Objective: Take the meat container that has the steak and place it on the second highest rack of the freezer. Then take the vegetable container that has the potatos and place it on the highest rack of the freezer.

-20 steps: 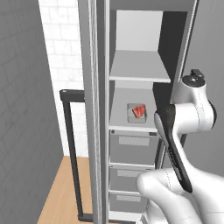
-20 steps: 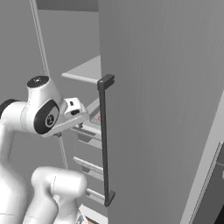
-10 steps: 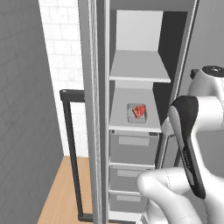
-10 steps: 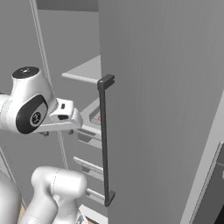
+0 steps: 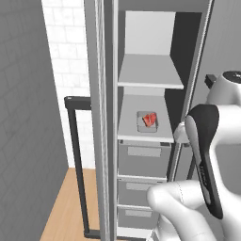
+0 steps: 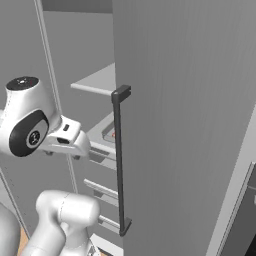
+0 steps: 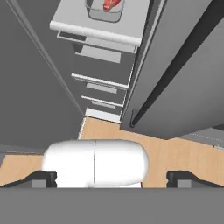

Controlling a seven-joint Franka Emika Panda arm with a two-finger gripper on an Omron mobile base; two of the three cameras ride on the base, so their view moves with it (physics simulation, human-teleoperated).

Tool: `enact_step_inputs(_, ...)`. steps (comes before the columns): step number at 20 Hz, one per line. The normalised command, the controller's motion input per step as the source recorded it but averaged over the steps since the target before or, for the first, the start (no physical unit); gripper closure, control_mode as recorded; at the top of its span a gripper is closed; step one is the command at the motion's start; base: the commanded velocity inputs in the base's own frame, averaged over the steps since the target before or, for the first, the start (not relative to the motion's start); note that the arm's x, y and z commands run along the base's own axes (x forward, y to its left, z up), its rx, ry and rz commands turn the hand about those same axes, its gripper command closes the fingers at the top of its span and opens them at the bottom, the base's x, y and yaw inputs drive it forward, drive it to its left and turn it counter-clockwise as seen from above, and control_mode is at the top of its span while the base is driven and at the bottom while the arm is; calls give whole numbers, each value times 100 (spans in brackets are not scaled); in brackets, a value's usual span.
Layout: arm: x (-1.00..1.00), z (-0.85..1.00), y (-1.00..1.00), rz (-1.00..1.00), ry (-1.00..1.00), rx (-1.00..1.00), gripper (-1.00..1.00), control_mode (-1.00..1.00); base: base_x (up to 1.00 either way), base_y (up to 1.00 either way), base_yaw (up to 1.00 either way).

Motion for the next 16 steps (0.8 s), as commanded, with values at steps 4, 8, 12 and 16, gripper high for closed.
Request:
enact_step_inputs(4, 0, 1, 0, -19, 0, 8, -100, -100, 0, 0, 0)
enact_step_inputs(8, 2, 4, 0, -16, 0, 2, -100, -100, 0, 0, 0)
enact_step_inputs(12, 2, 1, 0, 1, 0, 0, -100, -100, 0, 0, 0)
enact_step_inputs(16, -5, 0, -3, 23, 0, -2, -100, -100, 0, 0, 0)
